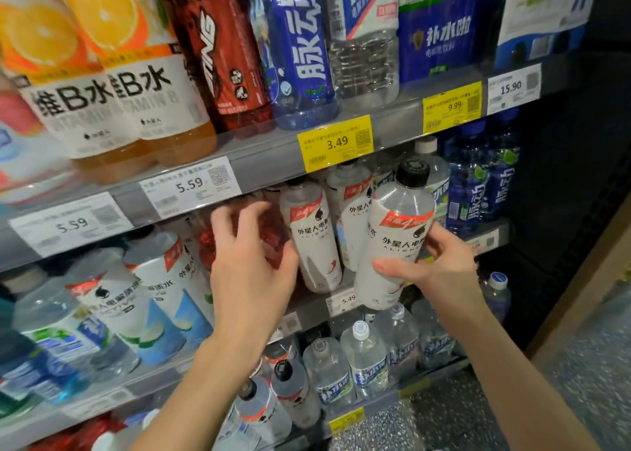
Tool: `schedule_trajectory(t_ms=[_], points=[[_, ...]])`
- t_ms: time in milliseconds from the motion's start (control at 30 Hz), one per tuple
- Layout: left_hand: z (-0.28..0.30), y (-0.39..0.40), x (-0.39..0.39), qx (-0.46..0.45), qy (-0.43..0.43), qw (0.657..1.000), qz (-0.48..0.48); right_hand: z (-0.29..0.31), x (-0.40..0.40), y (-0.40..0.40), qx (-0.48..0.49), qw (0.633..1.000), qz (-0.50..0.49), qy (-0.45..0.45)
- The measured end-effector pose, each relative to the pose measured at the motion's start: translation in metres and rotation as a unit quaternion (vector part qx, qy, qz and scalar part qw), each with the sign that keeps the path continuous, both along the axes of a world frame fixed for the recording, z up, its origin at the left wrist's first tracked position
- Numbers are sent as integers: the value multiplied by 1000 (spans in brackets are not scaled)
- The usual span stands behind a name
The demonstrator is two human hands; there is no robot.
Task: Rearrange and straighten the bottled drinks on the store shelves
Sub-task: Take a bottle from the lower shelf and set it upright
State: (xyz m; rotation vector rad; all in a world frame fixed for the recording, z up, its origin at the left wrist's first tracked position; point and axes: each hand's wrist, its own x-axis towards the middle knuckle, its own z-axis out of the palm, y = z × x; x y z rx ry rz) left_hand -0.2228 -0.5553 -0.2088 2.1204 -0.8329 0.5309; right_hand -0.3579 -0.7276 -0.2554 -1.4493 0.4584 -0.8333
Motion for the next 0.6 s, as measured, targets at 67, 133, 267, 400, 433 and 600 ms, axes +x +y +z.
schedule_trajectory(t_ms=[67,133,267,400,433,600], points=[[-1,7,4,31,19,998,51,0,3,6,-6,1000,12,4],[2,5,10,55,60,994,69,0,6,12,-14,1000,21,9],[11,2,27,16,125,990,67,2,14,25,-23,999,46,8],[6,12,18,-9,45,999,21,8,19,37,-46,997,62,-14],[3,17,12,-11,30,999,3,9,20,39,-57,996,61,-20],[-3,47,-11,-90,29,993,-74,14,32,49,-88,994,57,-33]])
